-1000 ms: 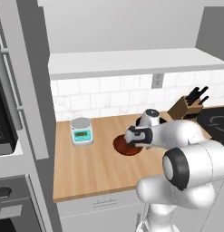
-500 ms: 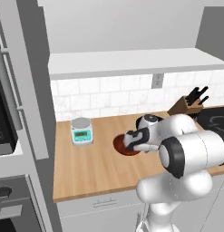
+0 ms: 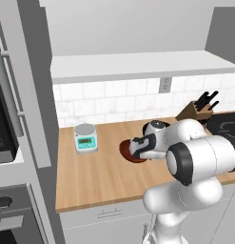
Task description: Pick up the bowls on the counter and stack them on top of one another in the open cabinet. Place the smaller bowl on top of the larger bowl.
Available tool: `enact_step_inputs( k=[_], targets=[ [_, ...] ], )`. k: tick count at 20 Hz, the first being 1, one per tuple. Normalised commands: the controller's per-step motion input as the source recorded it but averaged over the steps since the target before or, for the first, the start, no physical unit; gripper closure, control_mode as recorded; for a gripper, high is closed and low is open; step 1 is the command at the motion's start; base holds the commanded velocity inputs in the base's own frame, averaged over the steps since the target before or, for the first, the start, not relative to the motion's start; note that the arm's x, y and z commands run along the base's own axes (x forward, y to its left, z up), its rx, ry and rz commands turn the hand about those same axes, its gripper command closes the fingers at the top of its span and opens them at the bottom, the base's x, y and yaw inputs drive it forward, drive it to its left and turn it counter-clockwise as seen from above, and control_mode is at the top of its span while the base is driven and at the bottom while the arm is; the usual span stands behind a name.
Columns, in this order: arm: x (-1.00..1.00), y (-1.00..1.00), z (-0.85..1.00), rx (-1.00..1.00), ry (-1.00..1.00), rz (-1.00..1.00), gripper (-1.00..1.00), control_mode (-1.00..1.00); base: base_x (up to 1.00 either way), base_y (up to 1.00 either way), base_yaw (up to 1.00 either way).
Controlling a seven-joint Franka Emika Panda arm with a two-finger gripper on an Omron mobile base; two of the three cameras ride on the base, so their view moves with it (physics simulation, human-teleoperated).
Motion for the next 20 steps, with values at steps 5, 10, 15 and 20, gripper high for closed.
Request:
enact_step_inputs(
  k=[5,10,15,20],
  targets=[
    [-0.06,0.00,0.03,0.00,-0.08,0.00,1.00,-1.00,0.00,0.00,0.00],
    [-0.32,0.00,0.23,0.00,-0.34,-0.09,1.00,-1.00,0.00,0.00,0.00],
    [-0.31,0.00,0.43,0.00,-0.24,-0.16,1.00,-1.00,0.00,0.00,0.00],
    [-0.24,-0.07,0.76,0.00,-0.05,-0.16,1.00,-1.00,0.00,0.00,0.00]
  ],
)
